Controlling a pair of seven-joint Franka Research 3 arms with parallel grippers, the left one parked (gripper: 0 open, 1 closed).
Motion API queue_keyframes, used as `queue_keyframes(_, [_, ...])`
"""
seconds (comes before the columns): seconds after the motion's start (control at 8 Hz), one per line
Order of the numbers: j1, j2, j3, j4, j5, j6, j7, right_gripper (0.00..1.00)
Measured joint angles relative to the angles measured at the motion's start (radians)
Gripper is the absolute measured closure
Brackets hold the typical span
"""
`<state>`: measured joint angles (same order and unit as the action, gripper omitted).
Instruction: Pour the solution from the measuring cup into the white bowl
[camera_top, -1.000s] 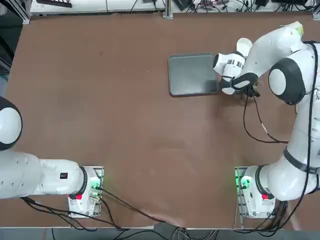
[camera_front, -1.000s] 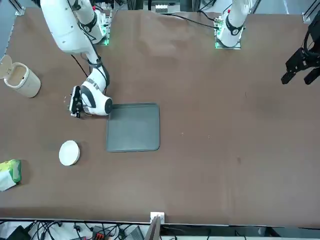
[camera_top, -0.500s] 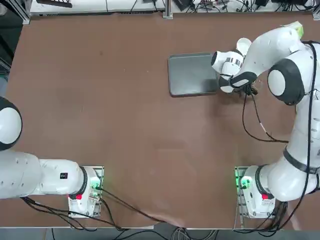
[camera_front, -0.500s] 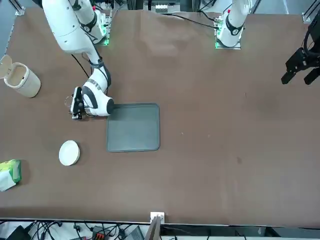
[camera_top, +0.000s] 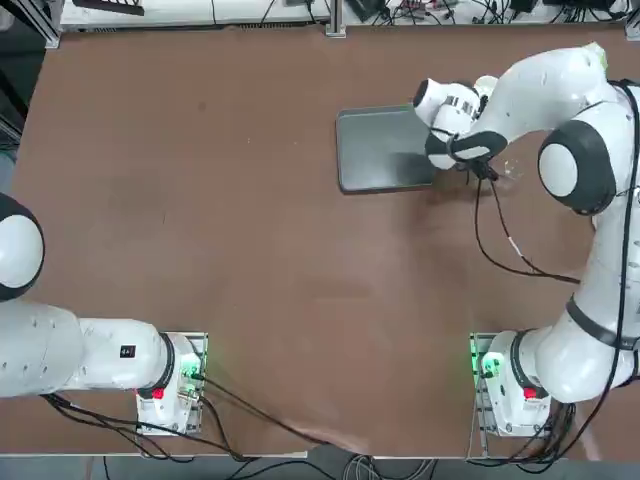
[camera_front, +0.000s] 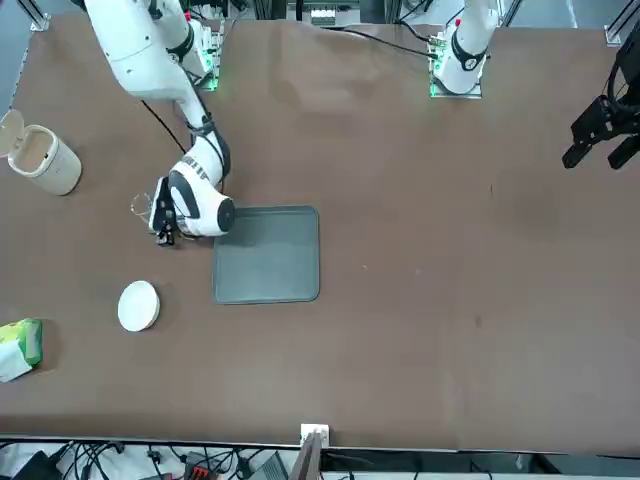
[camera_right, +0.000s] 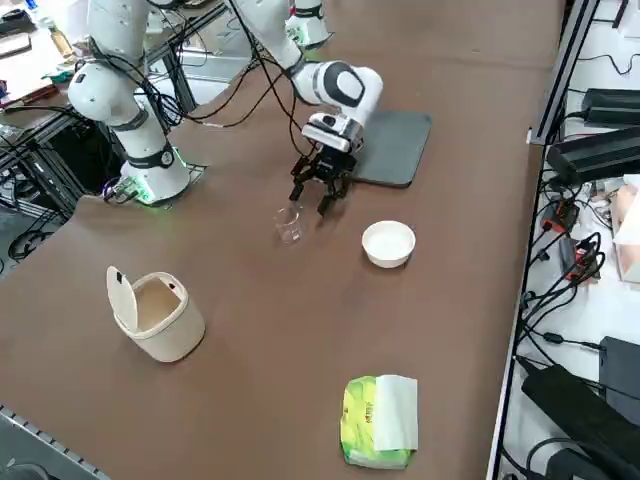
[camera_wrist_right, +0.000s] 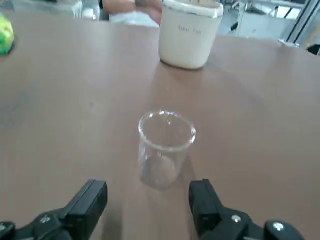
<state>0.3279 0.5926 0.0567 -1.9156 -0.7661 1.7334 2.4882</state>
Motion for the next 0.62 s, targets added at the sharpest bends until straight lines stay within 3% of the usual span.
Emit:
queue_keyframes(0.25, [0.000,-0.089,0.008,0.056,0.136,-0.008,-0.227,0.00])
queue_keyframes(0.62, [-0.001,-0.220,0.009,0.229,0.293,-0.154,-0.747,0.00])
